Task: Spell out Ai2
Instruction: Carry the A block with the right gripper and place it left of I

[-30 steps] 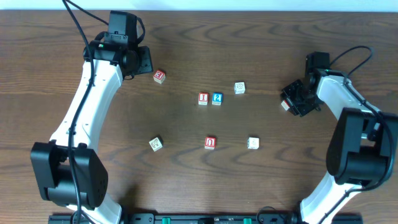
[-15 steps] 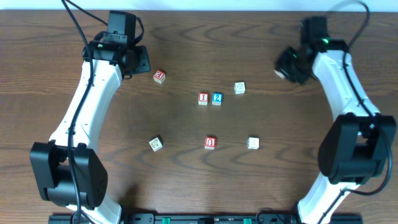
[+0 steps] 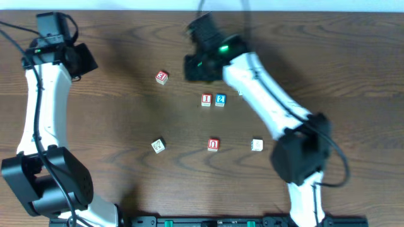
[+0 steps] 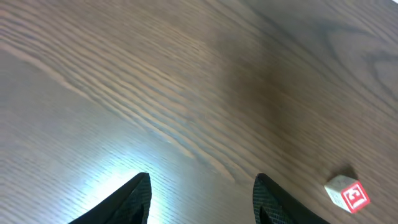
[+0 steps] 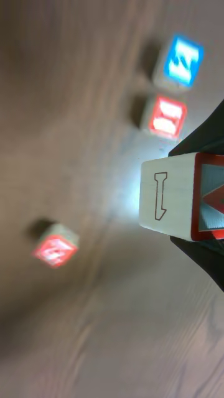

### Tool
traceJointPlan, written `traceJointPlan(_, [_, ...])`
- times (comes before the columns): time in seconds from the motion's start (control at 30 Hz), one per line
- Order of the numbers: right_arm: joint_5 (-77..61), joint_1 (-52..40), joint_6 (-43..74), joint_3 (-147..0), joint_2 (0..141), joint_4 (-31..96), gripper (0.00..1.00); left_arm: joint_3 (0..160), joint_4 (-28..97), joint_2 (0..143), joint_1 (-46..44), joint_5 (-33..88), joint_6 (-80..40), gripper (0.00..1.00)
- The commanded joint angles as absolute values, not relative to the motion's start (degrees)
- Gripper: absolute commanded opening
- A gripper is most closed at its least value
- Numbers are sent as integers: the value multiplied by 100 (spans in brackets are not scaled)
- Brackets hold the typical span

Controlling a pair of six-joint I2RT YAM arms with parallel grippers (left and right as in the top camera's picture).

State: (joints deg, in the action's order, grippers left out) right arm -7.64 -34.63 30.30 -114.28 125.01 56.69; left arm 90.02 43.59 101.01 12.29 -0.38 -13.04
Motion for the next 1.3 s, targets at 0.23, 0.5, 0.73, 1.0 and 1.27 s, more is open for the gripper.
traceJointPlan(0.23, [-126,-3691,3170,-11743,13353,5946,1,9011,4366,9963,1229,82,-1240,54])
traceJointPlan(0.5, [19,-3721,3441,-11732,13450,6112,1,9011,4348,9963,1225,329,-1240,54])
traceJointPlan(0.73, [21,-3771,3577,-11732,13515,6143,1,9011,4348,9963,1225,327,-1240,54])
traceJointPlan(1.0, [-8,-3850,3623,-11730,13657,6128,1,9011,4344,9963,1225,327,-1240,54])
traceJointPlan(1.27, [-23,-3850,3623,-11730,13745,6108,1,9011,4344,9963,1225,329,-1240,54])
